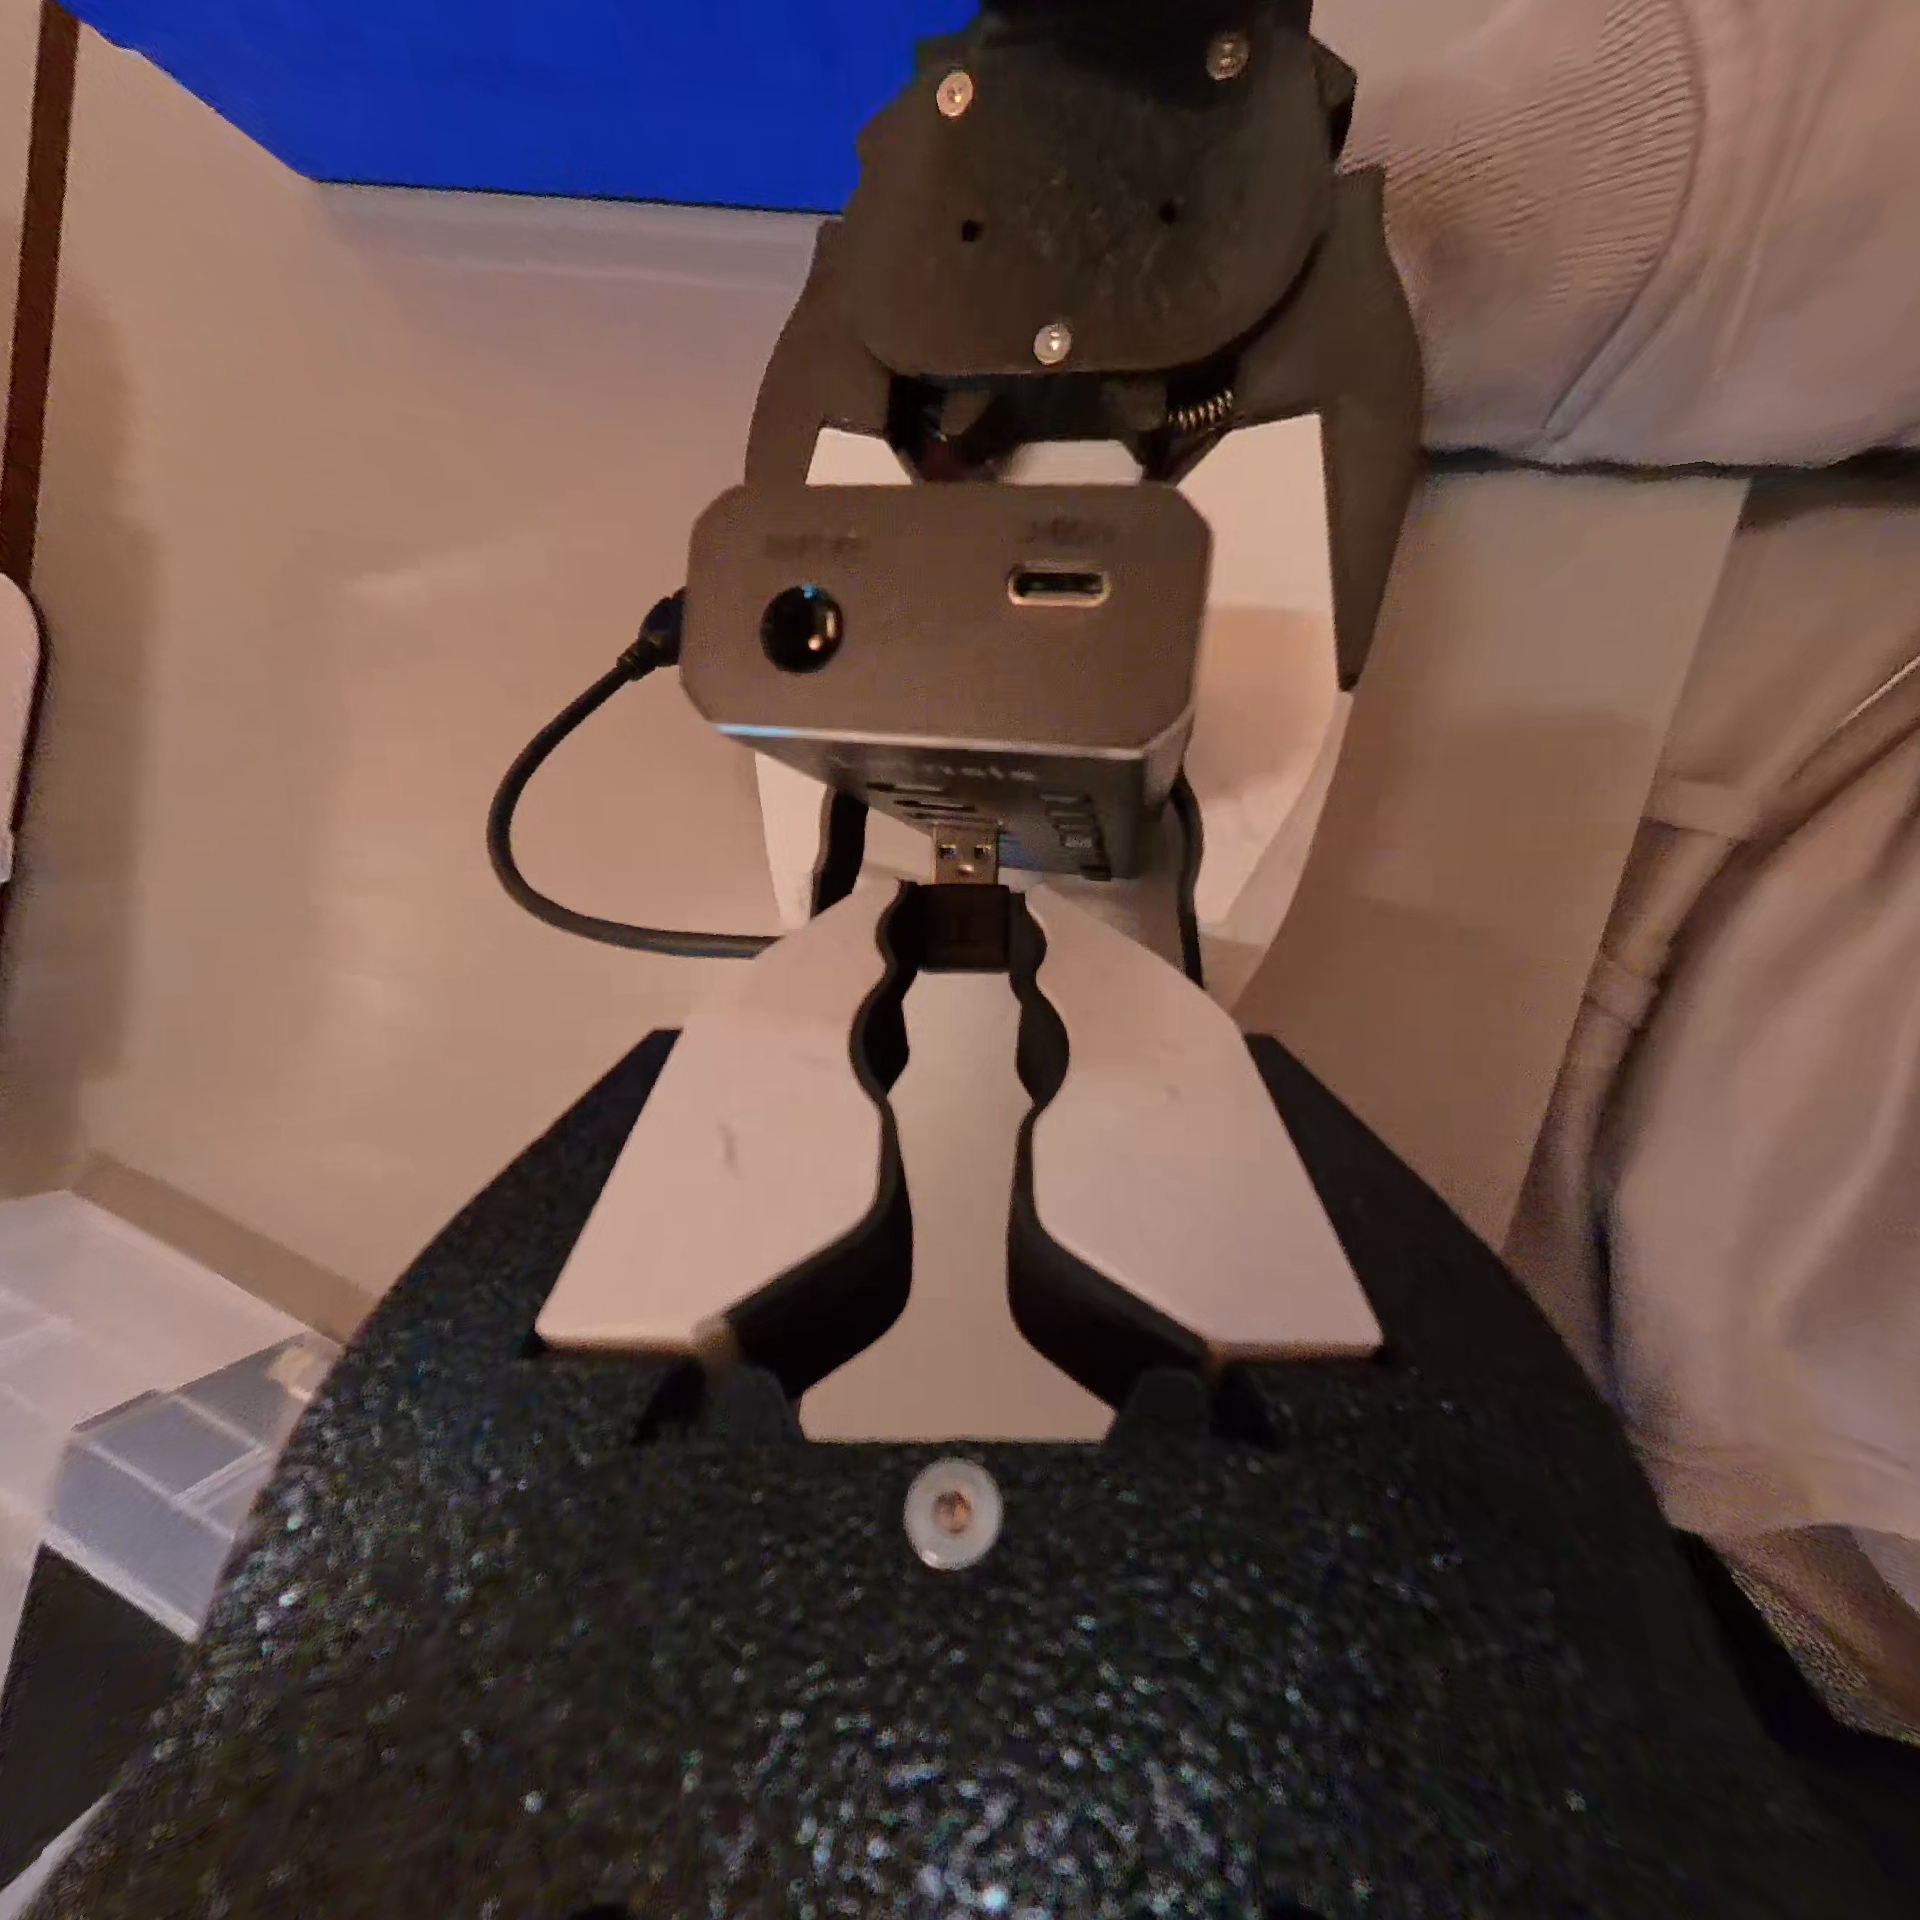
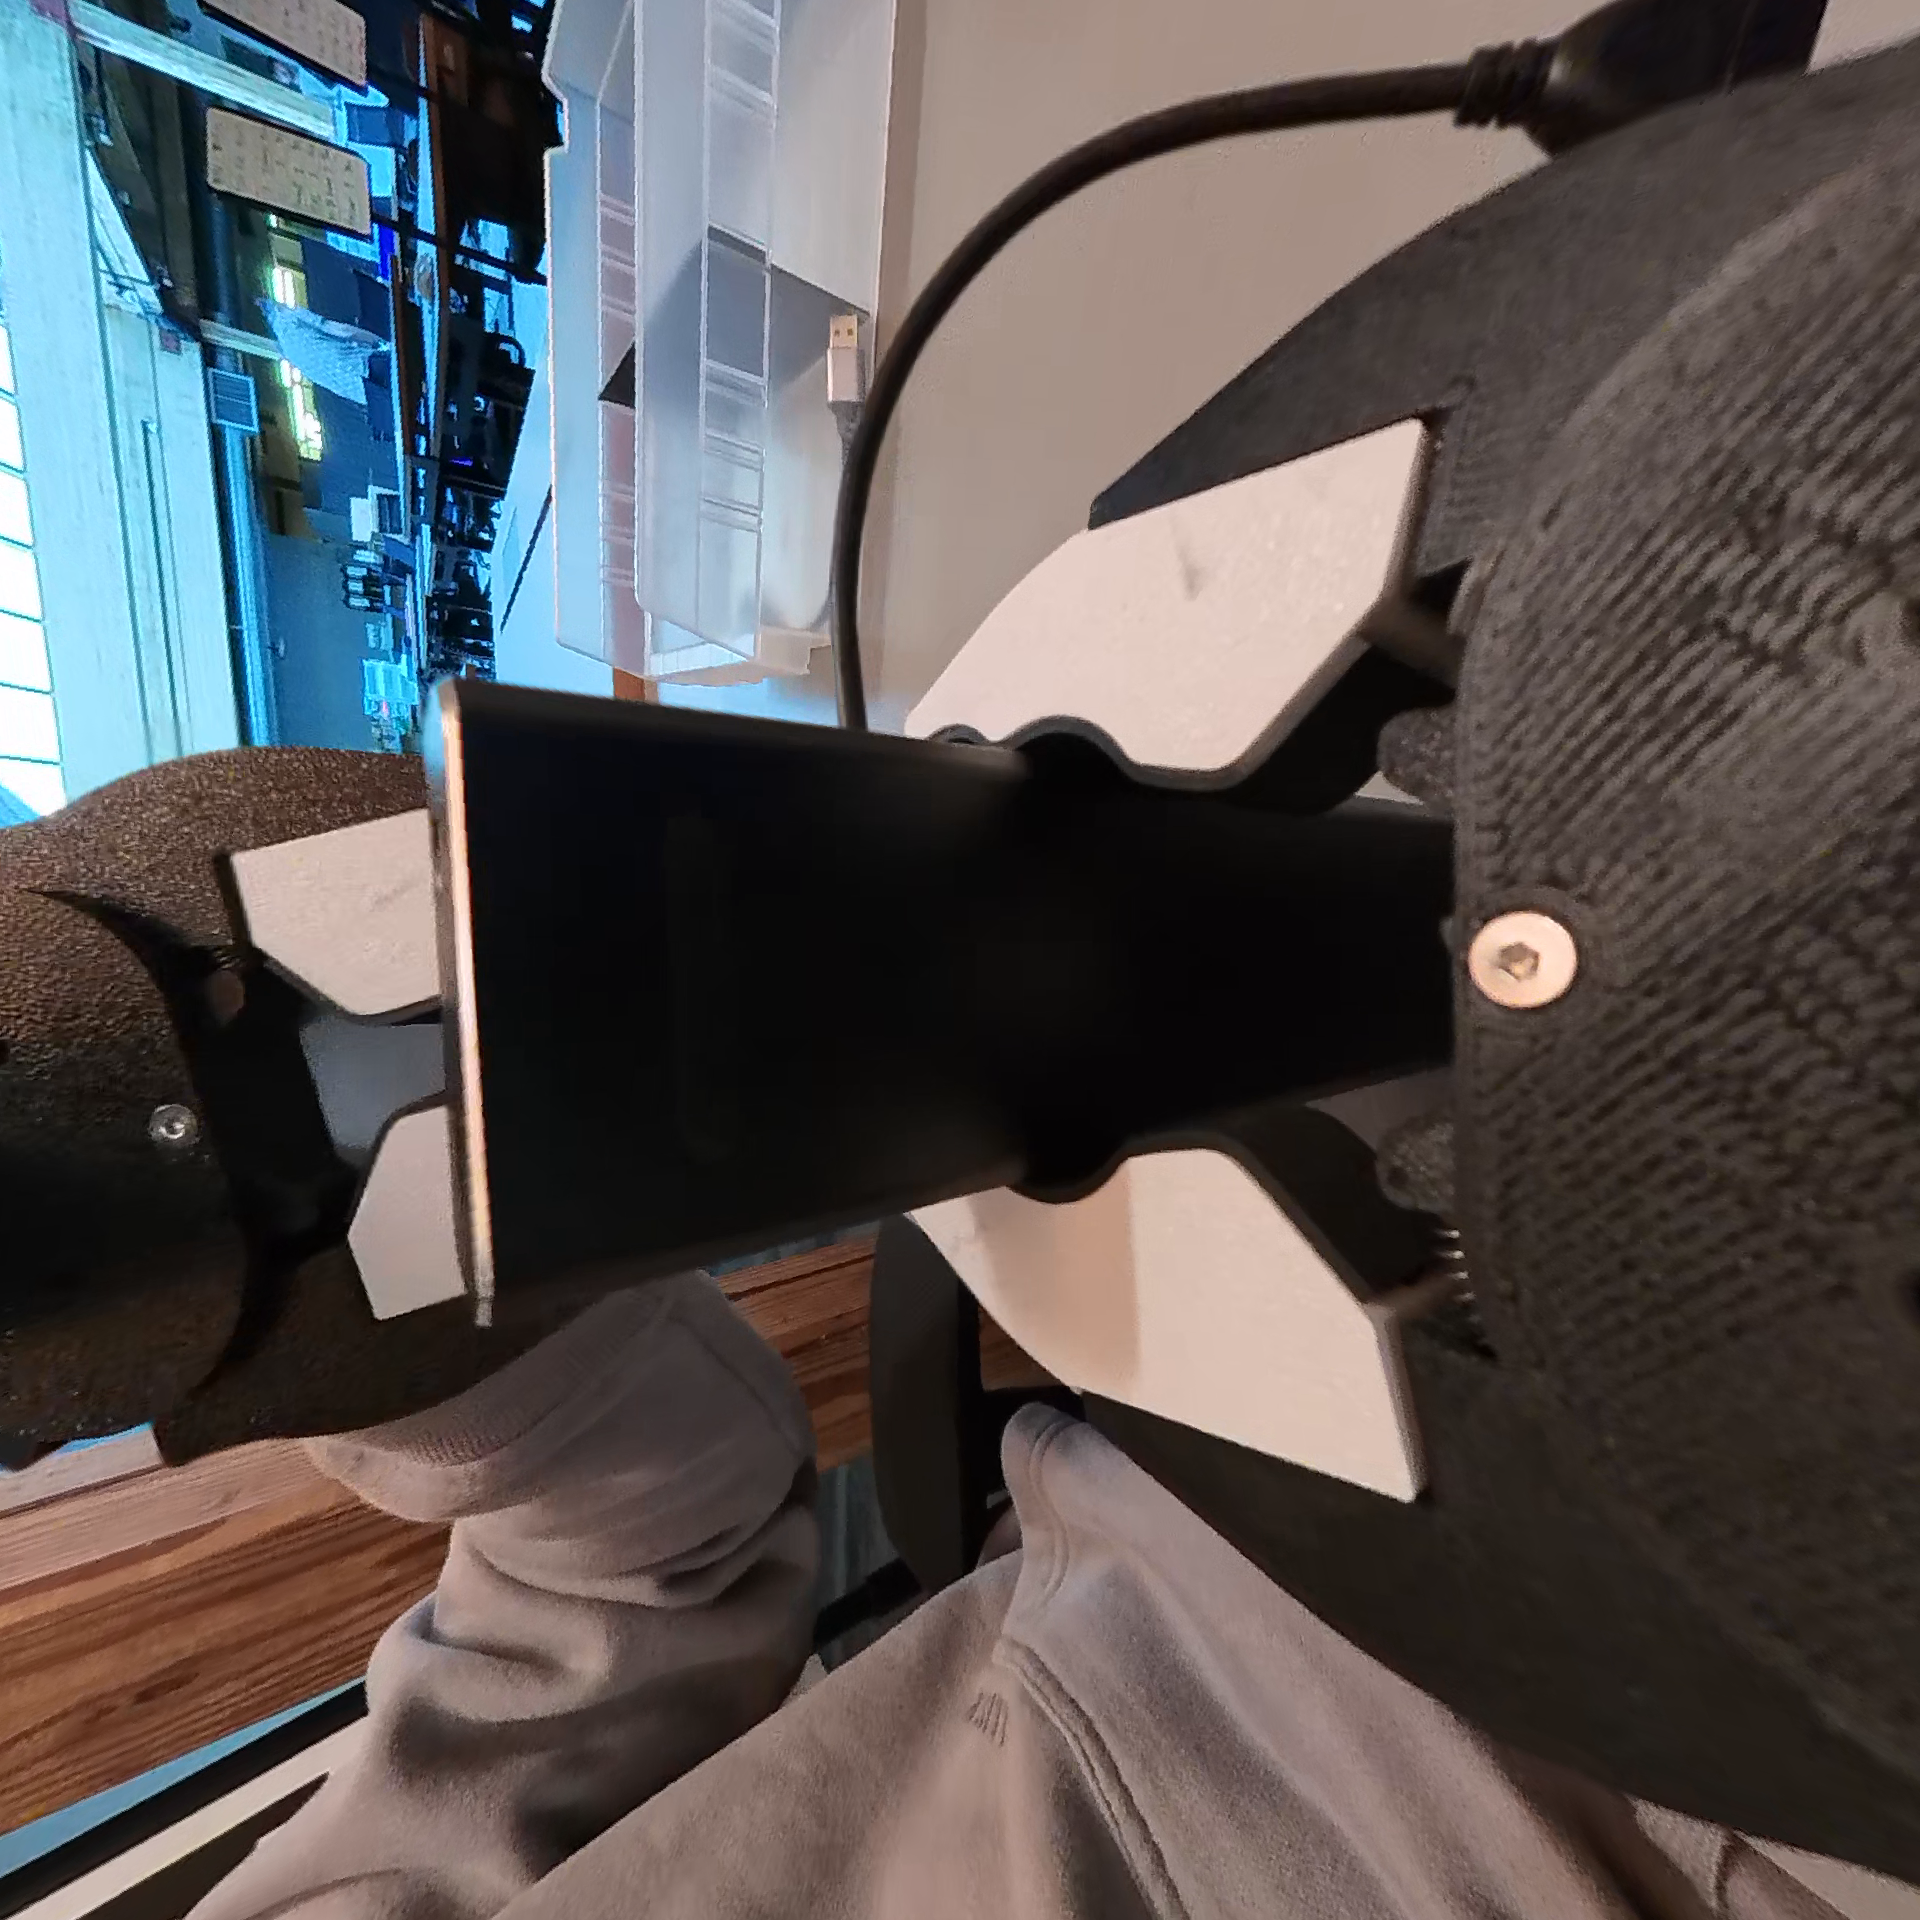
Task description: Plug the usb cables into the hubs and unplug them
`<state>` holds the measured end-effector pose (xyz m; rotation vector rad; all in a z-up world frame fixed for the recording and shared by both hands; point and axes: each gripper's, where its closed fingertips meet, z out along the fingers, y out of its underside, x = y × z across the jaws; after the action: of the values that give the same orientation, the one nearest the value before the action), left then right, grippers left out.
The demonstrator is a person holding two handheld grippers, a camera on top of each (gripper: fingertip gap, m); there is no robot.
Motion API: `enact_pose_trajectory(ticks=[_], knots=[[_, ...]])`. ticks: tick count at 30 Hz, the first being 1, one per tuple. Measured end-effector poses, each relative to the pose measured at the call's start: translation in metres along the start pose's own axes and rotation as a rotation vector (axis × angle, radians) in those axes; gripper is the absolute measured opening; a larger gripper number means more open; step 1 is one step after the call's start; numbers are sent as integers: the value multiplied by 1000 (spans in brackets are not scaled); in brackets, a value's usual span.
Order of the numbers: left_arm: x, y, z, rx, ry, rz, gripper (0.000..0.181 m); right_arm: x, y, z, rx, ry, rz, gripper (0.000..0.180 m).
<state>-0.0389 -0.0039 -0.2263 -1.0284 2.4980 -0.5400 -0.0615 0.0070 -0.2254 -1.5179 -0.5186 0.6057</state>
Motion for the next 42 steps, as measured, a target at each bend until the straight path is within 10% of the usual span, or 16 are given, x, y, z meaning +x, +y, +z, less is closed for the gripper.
enact_pose_trajectory(ticks=[13, 26, 33, 38, 42], knots=[[-12, 2, -17, 325, 143, -206, 17, 11, -6, -14, 52, 38, 22, 73], [-7, 24, -81, 1011, 1095, -849, 16, 13, -41, -56, 227, 51, -1, 72], [-67, 70, -5, 824, 597, -1225, 17, 5, -52, -68, 317, -20, 39, 72], [-90, 100, 18, 571, 136, -1100, 0, 0, -52, -66, 320, -62, 51, 73], [-83, 80, 16, 579, 166, -995, 0, -1, -51, -66, 315, -70, 51, 73]])
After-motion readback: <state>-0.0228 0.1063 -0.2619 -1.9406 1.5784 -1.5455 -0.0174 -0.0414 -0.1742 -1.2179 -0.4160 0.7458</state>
